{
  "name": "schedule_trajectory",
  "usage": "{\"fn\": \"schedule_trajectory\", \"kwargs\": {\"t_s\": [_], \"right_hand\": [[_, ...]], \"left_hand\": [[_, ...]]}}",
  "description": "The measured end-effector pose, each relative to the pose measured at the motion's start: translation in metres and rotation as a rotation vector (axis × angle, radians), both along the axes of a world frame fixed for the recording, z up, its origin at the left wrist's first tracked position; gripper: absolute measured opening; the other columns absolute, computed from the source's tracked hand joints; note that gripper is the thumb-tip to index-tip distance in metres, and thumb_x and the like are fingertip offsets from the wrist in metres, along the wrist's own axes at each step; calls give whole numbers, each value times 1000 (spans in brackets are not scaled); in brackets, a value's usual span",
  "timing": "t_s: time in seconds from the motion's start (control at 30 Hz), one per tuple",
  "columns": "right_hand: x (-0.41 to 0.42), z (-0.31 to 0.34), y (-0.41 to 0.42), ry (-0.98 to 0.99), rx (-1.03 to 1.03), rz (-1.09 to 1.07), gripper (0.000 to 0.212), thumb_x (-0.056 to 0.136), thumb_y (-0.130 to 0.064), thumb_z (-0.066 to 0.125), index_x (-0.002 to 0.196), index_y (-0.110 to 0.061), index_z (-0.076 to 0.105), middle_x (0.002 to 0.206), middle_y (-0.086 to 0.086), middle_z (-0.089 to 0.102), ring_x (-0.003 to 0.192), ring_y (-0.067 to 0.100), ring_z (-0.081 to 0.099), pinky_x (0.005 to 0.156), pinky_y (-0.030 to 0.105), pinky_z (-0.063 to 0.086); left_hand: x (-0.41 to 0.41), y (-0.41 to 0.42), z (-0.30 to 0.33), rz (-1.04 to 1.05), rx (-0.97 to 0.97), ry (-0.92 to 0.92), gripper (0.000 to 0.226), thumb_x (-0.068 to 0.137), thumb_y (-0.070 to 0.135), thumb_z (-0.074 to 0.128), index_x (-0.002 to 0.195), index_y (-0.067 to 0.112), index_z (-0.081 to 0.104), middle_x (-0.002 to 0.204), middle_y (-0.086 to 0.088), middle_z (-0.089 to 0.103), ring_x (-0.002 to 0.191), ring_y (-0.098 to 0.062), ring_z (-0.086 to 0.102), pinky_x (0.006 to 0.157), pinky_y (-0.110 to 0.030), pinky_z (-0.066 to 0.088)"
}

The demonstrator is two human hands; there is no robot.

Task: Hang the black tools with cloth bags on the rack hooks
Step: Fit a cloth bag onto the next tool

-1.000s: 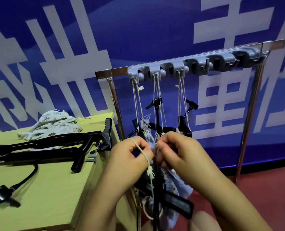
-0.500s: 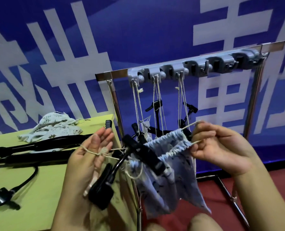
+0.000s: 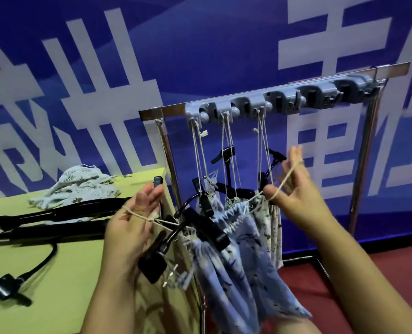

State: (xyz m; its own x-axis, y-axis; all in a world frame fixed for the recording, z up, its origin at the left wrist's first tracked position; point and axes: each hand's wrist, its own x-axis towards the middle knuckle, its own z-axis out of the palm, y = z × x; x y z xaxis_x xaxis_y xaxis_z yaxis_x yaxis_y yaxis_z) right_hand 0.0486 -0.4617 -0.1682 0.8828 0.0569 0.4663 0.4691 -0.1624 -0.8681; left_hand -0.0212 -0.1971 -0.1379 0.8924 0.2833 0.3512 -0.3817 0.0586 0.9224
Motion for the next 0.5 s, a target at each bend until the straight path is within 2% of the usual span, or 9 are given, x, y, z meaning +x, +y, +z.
{"fn": "schedule_trajectory", "kwargs": {"t_s": [0.03,0.1,0.13,0.17,0.2,0.23,0.27,0.4,0.5], "right_hand": [[1,0,-9,46,-51,-95,126,56,-68,72,149,-20,2,159,0,-3,143,14,14,114,31,23],[7,1,-30,16,-79,-307,118,60,-61,70,149,-8,12,159,9,-3,144,16,10,117,30,17],[10,0,-42,1,-50,-397,107,67,-53,71,147,-4,19,158,10,4,143,15,13,116,24,19],[13,-1,-50,2,32,-442,92,75,-42,70,145,-3,26,158,9,12,140,12,19,110,10,21],[14,-2,-55,9,65,-470,77,82,-32,66,143,-2,31,156,9,18,137,10,23,97,-5,21],[18,-4,-56,38,89,-477,67,87,-26,62,142,-3,33,155,8,22,136,10,26,86,-9,20],[22,-6,-57,82,92,-467,63,89,-24,59,142,-3,34,155,7,25,135,10,28,83,-7,20],[29,-17,-54,155,170,-392,60,88,-24,59,141,-6,37,151,5,35,128,9,37,95,16,27],[29,-18,-56,157,219,-349,59,88,-22,61,140,-7,39,149,5,38,133,16,38,96,21,28]], "left_hand": [[3,9,-6,104,8,-2,68,41,79,72,91,33,75,97,14,74,98,-1,66,91,-24,51],[8,29,-14,311,-52,9,65,58,70,73,105,25,71,111,6,71,107,-8,64,98,-39,48],[8,36,-17,343,-116,13,57,65,60,72,103,18,70,110,3,71,105,-8,65,96,-37,50],[8,38,-17,340,-173,-10,47,69,50,69,99,13,69,104,3,73,102,-6,66,92,-30,52],[7,36,-14,343,-194,-15,42,71,44,66,98,12,67,96,7,74,99,-4,67,89,-23,52],[8,35,-11,353,-178,-18,43,72,42,64,101,10,66,88,11,74,97,-2,67,87,-19,52],[9,34,-9,368,-170,-16,48,72,42,63,105,8,65,86,11,74,95,-1,67,87,-17,52],[13,40,-11,353,-189,-26,57,73,44,59,112,2,61,98,6,68,98,1,64,93,-26,46],[19,47,-18,329,-204,22,39,83,39,56,102,6,61,110,-6,66,99,1,63,89,-24,52]]}}
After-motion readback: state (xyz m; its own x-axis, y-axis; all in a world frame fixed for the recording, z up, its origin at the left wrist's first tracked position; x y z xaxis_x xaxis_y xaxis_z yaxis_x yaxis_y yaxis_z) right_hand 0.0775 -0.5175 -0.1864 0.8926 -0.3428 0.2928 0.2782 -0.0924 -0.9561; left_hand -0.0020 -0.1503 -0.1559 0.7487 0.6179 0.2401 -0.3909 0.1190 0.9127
